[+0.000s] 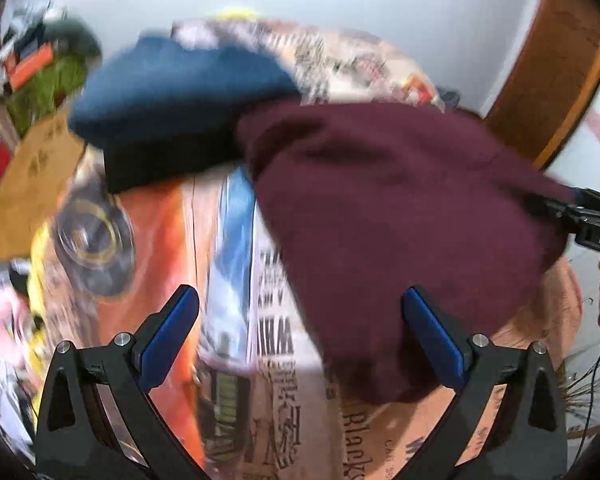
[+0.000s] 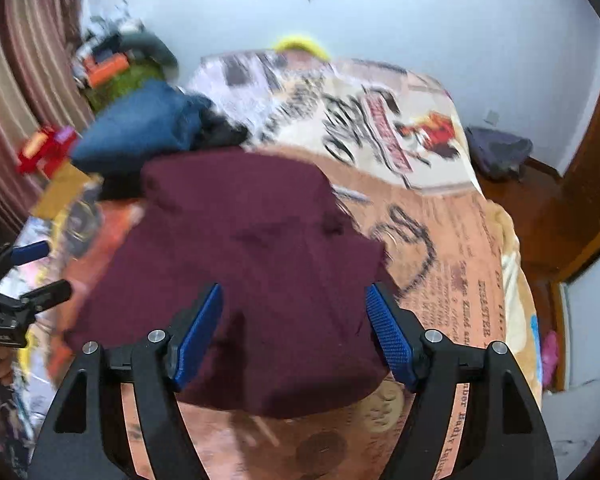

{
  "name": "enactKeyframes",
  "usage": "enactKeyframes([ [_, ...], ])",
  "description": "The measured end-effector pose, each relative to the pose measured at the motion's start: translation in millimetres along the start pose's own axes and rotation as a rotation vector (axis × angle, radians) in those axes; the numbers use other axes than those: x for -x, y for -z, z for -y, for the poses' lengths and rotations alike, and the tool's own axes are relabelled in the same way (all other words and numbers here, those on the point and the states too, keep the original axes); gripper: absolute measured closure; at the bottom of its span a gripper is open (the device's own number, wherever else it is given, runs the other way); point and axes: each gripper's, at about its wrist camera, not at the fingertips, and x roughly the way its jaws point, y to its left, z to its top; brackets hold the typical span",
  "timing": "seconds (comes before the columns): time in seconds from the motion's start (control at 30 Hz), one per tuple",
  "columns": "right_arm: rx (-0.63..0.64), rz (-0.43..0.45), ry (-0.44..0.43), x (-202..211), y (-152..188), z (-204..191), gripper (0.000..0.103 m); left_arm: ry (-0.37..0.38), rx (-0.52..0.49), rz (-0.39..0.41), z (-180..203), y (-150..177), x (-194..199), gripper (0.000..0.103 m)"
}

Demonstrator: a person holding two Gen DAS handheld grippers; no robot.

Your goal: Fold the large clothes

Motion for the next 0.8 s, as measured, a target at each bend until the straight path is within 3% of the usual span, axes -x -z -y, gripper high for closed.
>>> enactKeyframes([
  [0.1,-0.063,-0.055,-0.077,-15,14,28,0.026,0.069,0.065,-0.029,-12,12,-13,0.0],
  [0.17,-0.124,-0.076,-0.133,-19,23,43,0.02,0.091,0.096,-0.04,-20,15,-16,0.0],
  [0.23,-0.135,-0.086,-0.153,-18,25,44,0.02,0.099,0.108,-0.046,-24,14,-15,0.0],
  [0.4,-0.102,-0.079,-0.124,-3,13,32,0.02,0.035,0.116,-0.026,-33,1,-2,0.0],
  [0.6,-0.108,-0.057,-0.223,-6,-16,25,0.017,0.045,0.153,0.01,-39,-19,5,0.0],
  [0.8,-0.104,-0.156,-0.162,-43,-20,34,0.017,0.174,0.209,-0.061,-33,-30,-19,0.0],
])
